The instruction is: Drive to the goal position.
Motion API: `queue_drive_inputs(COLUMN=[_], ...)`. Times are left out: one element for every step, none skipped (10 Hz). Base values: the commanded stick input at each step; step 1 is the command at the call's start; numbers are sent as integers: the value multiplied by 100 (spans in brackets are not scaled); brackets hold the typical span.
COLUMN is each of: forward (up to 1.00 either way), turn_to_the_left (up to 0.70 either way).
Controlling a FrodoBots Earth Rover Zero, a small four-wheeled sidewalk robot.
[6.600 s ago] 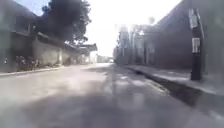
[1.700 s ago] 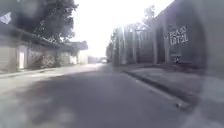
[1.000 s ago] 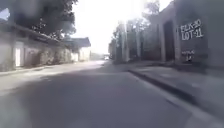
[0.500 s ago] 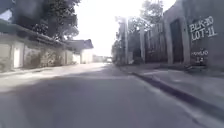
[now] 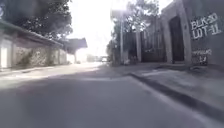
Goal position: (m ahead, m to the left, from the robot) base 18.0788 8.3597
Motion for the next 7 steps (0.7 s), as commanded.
queue_drive_inputs(forward=[100,100,100,100,100,100,100], turn_to_the_left=[0,0,0,0,0,0,0])
